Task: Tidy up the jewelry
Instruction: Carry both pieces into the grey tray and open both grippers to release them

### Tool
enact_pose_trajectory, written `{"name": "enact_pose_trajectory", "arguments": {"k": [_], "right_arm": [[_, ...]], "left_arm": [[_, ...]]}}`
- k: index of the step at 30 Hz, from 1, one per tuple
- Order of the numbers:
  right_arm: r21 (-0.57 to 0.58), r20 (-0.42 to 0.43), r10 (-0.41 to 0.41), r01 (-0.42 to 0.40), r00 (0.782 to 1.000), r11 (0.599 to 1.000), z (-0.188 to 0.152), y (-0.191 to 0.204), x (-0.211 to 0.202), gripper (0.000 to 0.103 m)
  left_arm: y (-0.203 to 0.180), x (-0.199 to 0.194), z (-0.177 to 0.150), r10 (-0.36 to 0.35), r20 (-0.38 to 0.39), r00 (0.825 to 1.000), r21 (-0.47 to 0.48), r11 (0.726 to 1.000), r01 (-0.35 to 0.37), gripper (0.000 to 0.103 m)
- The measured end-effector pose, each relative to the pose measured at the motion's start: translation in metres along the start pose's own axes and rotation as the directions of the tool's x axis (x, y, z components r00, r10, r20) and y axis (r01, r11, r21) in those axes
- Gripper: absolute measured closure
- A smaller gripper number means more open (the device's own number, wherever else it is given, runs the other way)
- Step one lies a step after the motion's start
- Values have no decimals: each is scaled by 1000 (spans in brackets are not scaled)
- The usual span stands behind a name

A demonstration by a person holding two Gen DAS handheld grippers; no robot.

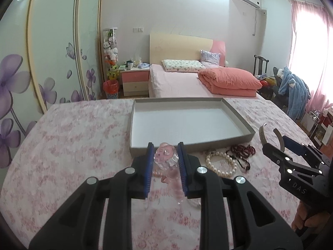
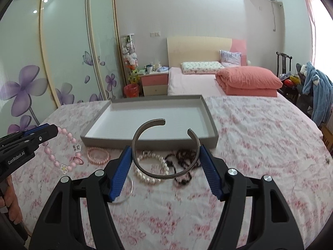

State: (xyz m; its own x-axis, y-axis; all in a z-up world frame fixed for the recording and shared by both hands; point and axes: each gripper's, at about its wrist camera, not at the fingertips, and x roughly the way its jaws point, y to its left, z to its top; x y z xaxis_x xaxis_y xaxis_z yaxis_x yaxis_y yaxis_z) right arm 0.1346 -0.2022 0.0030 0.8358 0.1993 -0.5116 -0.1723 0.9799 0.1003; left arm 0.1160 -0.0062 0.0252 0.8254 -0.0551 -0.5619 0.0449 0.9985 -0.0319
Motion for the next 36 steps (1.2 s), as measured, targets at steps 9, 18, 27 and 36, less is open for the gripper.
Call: {"name": "enact_pose_trajectory", "arguments": {"k": [9, 18, 27, 36], "right_arm": [[1, 59, -4, 3, 998, 1000, 29, -7, 20, 37], [14, 70, -5, 4, 998, 1000, 58, -18, 69, 37], [34, -15, 4, -3, 1000, 999, 68, -24, 132, 37], [40, -185, 40, -34, 982, 999, 60, -20, 187, 37]], "left_arm": [[-7, 21, 36, 18, 28, 999, 24, 1000, -19, 80], [-6, 68, 68, 34, 19, 999, 14, 999, -35, 80], [-2, 130, 84, 57, -30, 998, -3, 998, -57, 80], [7, 175, 82, 67, -86, 994, -18, 998, -68, 80]]}}
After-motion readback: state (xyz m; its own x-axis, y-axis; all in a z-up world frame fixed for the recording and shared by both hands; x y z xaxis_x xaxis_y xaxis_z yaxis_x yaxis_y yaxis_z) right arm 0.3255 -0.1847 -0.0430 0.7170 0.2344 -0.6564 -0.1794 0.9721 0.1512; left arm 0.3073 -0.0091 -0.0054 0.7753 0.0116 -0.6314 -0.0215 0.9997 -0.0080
